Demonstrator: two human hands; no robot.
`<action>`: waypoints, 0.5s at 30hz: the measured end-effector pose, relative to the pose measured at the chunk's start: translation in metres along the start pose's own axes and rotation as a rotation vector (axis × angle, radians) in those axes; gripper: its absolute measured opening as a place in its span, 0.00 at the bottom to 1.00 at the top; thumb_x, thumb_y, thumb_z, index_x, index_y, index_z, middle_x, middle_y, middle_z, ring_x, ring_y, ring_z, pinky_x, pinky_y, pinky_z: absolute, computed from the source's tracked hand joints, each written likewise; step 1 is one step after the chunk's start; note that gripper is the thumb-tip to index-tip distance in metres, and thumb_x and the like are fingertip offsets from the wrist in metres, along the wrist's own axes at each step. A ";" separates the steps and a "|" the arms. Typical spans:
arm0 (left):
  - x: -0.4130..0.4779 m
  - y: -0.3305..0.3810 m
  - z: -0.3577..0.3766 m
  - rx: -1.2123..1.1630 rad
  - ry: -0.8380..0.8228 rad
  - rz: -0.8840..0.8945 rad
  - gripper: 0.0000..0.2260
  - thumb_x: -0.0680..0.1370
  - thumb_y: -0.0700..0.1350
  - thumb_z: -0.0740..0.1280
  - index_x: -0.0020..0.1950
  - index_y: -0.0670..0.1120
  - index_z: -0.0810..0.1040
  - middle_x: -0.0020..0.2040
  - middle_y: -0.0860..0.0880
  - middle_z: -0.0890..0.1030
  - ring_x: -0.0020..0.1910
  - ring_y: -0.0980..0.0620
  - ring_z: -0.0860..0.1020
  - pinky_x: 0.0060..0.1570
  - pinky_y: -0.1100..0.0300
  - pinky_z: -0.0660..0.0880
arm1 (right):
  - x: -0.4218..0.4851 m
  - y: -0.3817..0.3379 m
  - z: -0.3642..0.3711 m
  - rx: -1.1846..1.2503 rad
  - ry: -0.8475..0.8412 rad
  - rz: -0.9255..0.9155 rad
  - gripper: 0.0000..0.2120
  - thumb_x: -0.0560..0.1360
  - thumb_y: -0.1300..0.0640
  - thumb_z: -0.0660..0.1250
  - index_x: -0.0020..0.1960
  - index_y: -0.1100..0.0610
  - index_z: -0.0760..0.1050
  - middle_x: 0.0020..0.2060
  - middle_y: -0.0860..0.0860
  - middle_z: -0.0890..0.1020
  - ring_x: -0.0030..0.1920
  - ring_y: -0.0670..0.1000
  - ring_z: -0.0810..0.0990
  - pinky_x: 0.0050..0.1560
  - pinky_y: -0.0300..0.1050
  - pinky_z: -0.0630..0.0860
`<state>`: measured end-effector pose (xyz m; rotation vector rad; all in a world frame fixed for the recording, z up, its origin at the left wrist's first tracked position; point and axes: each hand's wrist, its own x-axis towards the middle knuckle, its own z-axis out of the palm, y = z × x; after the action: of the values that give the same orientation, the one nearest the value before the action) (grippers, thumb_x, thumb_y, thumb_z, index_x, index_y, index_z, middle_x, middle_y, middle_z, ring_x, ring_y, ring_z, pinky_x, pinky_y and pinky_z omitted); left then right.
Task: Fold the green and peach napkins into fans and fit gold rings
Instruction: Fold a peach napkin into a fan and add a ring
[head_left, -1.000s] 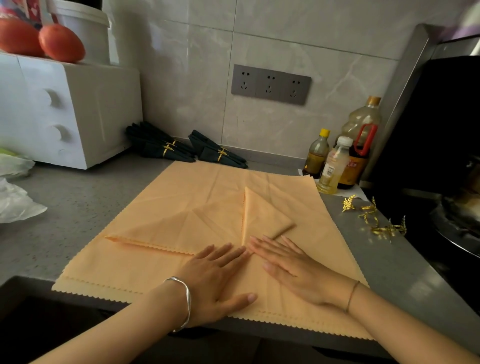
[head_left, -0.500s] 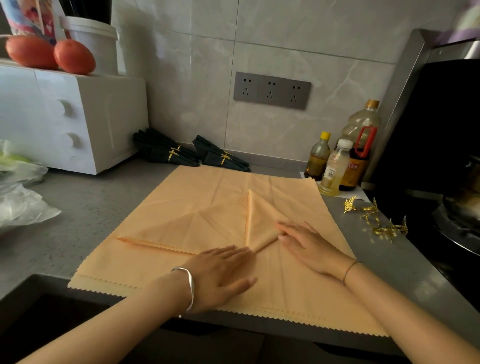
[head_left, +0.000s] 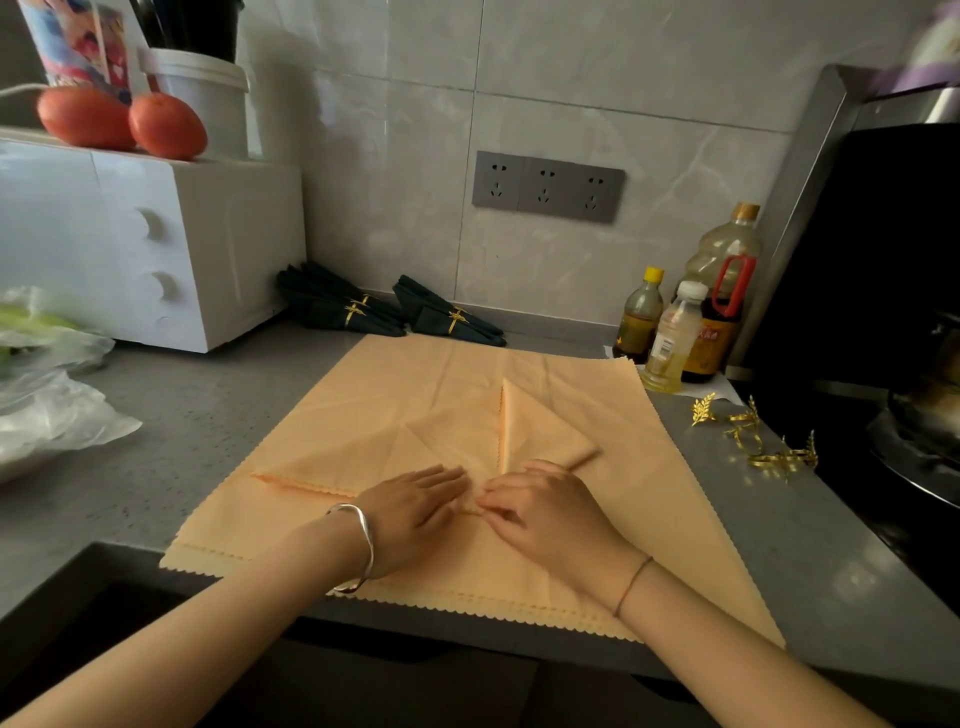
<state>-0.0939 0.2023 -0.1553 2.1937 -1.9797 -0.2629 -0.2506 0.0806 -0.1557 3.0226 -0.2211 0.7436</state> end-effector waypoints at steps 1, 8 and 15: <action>0.001 0.000 -0.001 -0.008 -0.007 0.008 0.21 0.84 0.51 0.47 0.77 0.50 0.54 0.77 0.55 0.54 0.76 0.58 0.50 0.69 0.69 0.43 | 0.002 0.000 0.002 -0.024 0.005 -0.014 0.09 0.70 0.52 0.65 0.43 0.48 0.84 0.42 0.43 0.85 0.40 0.42 0.82 0.53 0.44 0.76; 0.004 -0.020 -0.027 -0.016 0.058 0.045 0.18 0.83 0.47 0.52 0.72 0.53 0.66 0.71 0.54 0.69 0.70 0.54 0.66 0.70 0.61 0.60 | -0.018 0.026 -0.026 -0.070 -0.073 -0.072 0.16 0.73 0.50 0.58 0.45 0.51 0.84 0.42 0.43 0.85 0.40 0.42 0.82 0.58 0.39 0.74; 0.011 -0.028 -0.034 0.489 0.100 0.313 0.23 0.79 0.44 0.63 0.73 0.58 0.64 0.73 0.57 0.66 0.71 0.54 0.67 0.71 0.57 0.58 | -0.066 0.066 -0.054 -0.196 -0.022 -0.078 0.12 0.72 0.53 0.63 0.47 0.52 0.84 0.46 0.44 0.85 0.43 0.40 0.83 0.57 0.38 0.72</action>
<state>-0.0571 0.1943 -0.1290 2.0347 -2.4842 0.4067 -0.3426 0.0272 -0.1391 2.8376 -0.1650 0.6428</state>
